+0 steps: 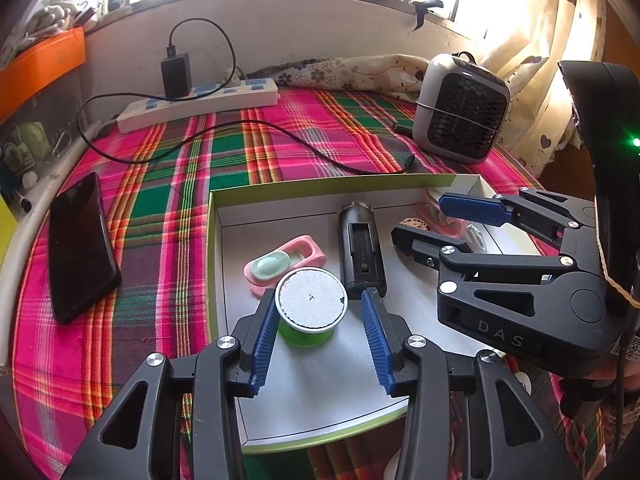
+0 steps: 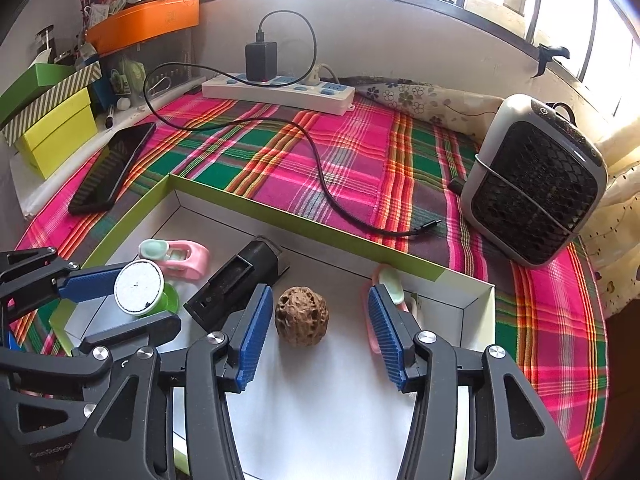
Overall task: Organize objects
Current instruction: 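Open both tools, releasing the spool and walnut in the box, then withdraw both open tools from the box back over the table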
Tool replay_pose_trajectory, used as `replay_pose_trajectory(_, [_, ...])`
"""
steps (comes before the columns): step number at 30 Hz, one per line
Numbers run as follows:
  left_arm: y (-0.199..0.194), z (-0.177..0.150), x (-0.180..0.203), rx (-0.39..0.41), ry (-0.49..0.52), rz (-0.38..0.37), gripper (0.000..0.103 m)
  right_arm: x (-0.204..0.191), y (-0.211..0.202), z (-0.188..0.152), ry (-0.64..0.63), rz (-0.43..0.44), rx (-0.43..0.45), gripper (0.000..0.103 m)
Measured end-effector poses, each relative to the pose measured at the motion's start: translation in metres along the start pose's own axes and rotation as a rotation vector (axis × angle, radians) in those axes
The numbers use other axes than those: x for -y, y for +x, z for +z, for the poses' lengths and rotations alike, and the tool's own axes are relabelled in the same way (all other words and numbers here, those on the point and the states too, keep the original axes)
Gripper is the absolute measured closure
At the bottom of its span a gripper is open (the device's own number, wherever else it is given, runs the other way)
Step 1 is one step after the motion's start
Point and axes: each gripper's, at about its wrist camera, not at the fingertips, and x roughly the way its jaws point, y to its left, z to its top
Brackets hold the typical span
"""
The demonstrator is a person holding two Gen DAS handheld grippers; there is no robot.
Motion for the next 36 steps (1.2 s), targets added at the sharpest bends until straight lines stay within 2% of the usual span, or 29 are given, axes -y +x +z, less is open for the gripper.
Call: replay_pose_trajectory(36, [-0.056,-0.023,0.016,0.063,-0.005,0.018,0.062,0.005,-0.067,-0.038,0.115,0.011,0.08,0.052])
